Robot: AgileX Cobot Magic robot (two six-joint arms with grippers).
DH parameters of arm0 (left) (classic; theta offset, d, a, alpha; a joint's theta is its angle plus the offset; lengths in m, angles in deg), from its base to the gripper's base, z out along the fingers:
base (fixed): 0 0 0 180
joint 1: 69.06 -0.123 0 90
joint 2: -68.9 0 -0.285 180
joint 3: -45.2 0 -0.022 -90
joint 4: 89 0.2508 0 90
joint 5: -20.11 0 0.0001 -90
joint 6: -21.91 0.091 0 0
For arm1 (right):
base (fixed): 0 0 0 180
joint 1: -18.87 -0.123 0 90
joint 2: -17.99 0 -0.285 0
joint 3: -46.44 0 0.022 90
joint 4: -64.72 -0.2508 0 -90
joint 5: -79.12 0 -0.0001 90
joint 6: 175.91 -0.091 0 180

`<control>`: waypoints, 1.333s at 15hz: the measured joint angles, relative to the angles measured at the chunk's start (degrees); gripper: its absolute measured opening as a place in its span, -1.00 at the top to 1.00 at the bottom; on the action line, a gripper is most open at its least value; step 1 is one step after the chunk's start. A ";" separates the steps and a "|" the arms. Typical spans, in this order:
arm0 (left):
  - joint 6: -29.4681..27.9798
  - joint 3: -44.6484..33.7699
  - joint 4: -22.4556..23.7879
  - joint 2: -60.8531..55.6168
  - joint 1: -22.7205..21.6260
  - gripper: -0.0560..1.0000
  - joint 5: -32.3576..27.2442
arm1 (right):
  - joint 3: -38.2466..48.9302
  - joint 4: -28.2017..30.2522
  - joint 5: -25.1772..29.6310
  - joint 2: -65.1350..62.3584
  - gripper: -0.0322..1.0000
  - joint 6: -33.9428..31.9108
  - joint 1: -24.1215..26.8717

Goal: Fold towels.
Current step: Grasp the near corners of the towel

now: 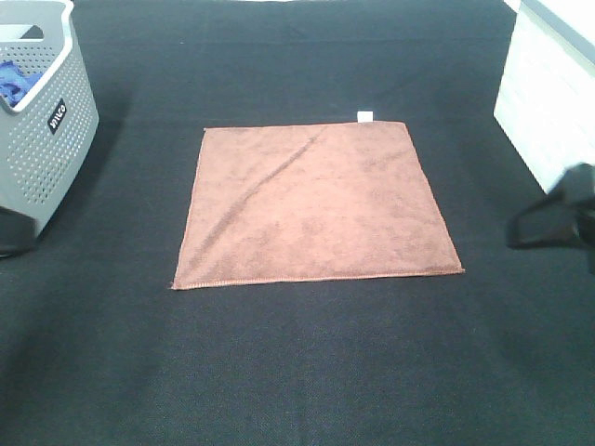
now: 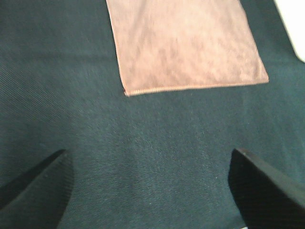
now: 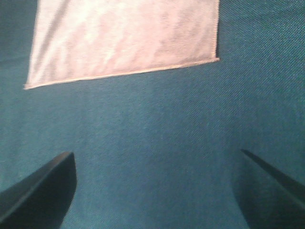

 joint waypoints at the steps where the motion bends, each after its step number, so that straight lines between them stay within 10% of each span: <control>1: 3.50 0.00 -3.84 4.07 0.00 -0.64 0.69 | -1.89 -0.17 -0.11 3.50 -0.67 1.09 0.00; 11: 43.66 1.03 -45.89 34.95 0.00 -0.58 -0.23 | -16.79 -3.61 -2.12 29.51 -0.65 4.87 0.00; 20: 46.24 13.92 -47.50 54.14 4.76 -0.58 -3.90 | -28.88 -6.53 0.17 50.08 -0.65 8.88 0.00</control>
